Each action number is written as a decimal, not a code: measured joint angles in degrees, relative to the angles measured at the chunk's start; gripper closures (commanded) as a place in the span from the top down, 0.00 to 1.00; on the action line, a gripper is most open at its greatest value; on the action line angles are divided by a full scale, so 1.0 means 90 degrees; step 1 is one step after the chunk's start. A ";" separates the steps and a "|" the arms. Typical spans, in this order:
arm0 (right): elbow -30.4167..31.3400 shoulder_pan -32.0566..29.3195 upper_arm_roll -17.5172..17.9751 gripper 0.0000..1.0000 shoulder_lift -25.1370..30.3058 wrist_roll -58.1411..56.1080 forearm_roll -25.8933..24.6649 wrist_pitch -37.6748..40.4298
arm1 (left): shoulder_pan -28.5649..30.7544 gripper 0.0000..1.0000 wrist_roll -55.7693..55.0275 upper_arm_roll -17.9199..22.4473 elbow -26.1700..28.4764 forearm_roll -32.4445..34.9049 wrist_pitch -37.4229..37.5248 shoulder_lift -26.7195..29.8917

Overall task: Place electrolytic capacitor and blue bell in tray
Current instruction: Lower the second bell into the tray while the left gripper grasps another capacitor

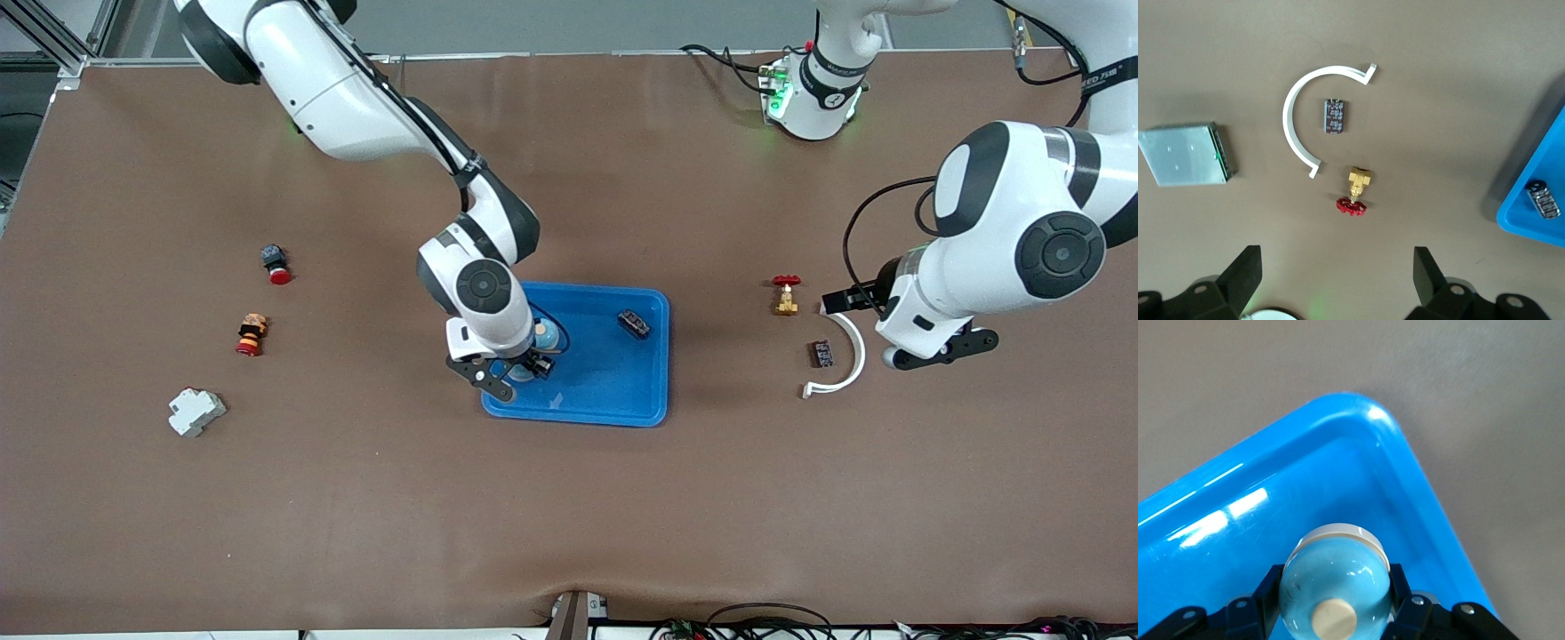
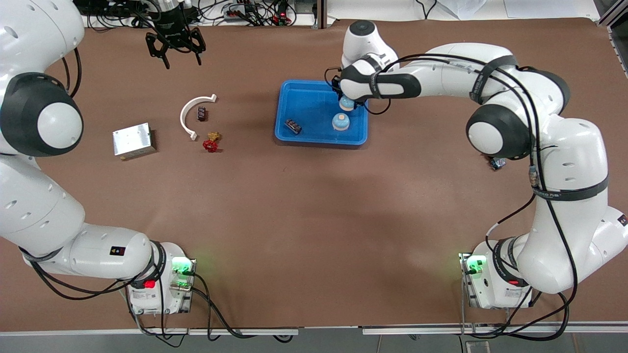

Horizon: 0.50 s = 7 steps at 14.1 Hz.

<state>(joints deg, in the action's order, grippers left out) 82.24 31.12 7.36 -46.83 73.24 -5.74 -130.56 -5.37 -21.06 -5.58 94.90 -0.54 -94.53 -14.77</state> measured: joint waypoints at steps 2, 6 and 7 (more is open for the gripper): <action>-0.0157 0.0030 -0.0030 0.00 -0.0131 0.0049 0.0000 -0.0005 | 0.0088 1.00 0.0274 0.0000 0.0383 0.0000 -0.0546 0.0177; -0.0408 0.0030 -0.0058 0.00 -0.0269 0.0154 0.0000 -0.0014 | 0.0133 1.00 0.0559 0.0000 0.1655 0.0000 -0.1793 0.0805; -0.0462 0.0031 -0.0057 0.00 -0.0302 0.0185 0.0000 -0.0014 | 0.0155 1.00 0.0616 0.0000 0.1879 0.0000 -0.1965 0.0892</action>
<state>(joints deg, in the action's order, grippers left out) 78.08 31.39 6.84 -49.55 74.90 -5.74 -130.68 -3.97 -15.51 -5.57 111.81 -0.54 -112.21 -6.74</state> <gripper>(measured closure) 0.330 0.000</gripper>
